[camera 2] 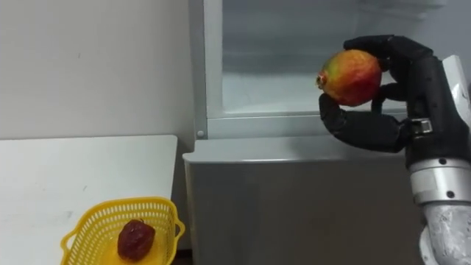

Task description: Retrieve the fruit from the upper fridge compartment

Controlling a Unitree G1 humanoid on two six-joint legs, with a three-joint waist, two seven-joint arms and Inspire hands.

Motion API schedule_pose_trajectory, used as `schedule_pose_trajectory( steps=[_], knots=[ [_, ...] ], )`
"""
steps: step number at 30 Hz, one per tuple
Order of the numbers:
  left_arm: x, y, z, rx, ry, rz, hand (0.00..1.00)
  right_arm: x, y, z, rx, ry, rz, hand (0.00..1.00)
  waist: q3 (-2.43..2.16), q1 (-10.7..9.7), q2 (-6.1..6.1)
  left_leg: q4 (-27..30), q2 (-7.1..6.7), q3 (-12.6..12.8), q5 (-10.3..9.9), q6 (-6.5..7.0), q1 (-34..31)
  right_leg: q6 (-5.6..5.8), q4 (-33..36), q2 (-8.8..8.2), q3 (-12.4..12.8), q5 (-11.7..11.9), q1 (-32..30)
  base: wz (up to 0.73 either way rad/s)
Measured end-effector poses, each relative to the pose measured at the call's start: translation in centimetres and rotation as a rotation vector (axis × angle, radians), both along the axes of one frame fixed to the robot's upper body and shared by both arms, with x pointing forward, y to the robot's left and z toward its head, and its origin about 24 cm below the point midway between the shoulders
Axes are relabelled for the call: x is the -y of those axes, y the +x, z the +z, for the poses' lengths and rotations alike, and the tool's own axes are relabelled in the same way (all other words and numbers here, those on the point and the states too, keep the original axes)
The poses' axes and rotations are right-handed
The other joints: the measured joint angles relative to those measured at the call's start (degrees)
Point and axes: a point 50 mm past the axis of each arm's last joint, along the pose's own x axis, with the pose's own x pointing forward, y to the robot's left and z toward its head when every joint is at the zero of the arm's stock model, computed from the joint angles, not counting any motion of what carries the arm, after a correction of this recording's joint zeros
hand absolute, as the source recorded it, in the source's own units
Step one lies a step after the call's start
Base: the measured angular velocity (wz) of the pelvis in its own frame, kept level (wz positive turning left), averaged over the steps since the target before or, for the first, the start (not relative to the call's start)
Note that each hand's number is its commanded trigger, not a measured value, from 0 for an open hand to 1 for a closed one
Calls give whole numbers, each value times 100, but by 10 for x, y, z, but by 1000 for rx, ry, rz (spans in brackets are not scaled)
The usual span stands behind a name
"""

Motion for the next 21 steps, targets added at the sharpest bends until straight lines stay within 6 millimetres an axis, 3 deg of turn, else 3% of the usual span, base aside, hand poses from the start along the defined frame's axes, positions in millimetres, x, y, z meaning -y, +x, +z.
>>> schedule_pose_trajectory(
  steps=[6, 21],
  knots=[
    [2, 3, 0, 16, -23, -13, 0, -21, -20, 16, 145, -146, 15, 100, 4, 42, 5, -10, 15, 48, 2, -6, 70, -3, -9, 16, 17, 2, 16, -2],
    [5, 19, -1, 43, -58, -60, 0, -69, -34, 10, 230, -444, 54, 100, 25, 390, -58, -69, 57, 123, -2, -43, 100, -26, -12, 53, 40, 18, -10, -3]
  ],
)
